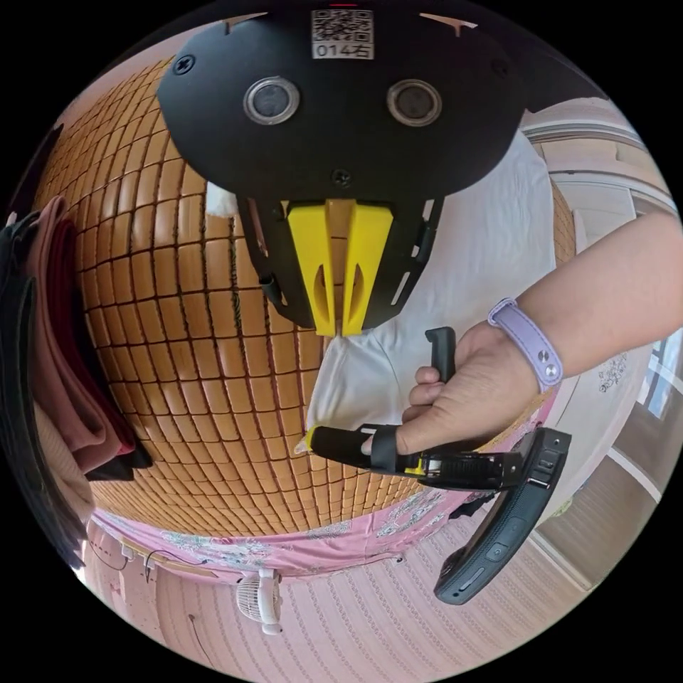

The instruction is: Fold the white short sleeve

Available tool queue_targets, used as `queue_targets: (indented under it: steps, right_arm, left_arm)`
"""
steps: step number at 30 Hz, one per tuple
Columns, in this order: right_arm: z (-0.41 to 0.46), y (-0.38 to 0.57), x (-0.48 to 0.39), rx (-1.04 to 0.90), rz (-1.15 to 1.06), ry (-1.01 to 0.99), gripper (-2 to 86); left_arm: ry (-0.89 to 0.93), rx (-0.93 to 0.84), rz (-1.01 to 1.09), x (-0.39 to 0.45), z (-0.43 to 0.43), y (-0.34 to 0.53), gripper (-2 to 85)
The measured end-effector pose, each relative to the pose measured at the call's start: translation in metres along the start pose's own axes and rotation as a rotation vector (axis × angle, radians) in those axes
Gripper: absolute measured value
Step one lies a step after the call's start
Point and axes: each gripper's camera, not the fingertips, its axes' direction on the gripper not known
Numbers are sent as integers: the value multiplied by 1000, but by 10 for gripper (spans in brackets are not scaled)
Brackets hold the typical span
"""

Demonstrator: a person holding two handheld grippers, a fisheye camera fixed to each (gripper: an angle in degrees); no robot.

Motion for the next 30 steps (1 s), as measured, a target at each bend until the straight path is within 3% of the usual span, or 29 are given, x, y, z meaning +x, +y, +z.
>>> queue_targets:
  steps: [4, 7, 10, 14, 20, 26, 30]
  right_arm:
    - [-41, 0, -31, 108, -175, 20, 12]
    - [-71, 6, -63, 162, -383, -108, 26]
    - [-74, 8, -81, 92, -466, -257, 65]
    - [-52, -14, -80, 9, -384, -200, 84]
    - [-4, -90, -63, 16, -162, -148, 95]
    - [32, -152, -81, -71, -188, -163, 75]
    - [40, -169, -95, -160, -243, -64, 16]
  left_arm:
    - [29, 168, -47, -25, -55, 18, -3]
    - [23, 280, -134, -64, -115, 58, 4]
    - [-15, 291, -283, -114, -147, 115, 45]
    - [-66, 214, -458, -180, -167, 184, 76]
    - [-237, 225, -551, -258, -200, 224, 83]
    - [-173, 133, -493, -310, -178, 189, 118]
    - [-195, 27, -509, -327, -161, 165, 83]
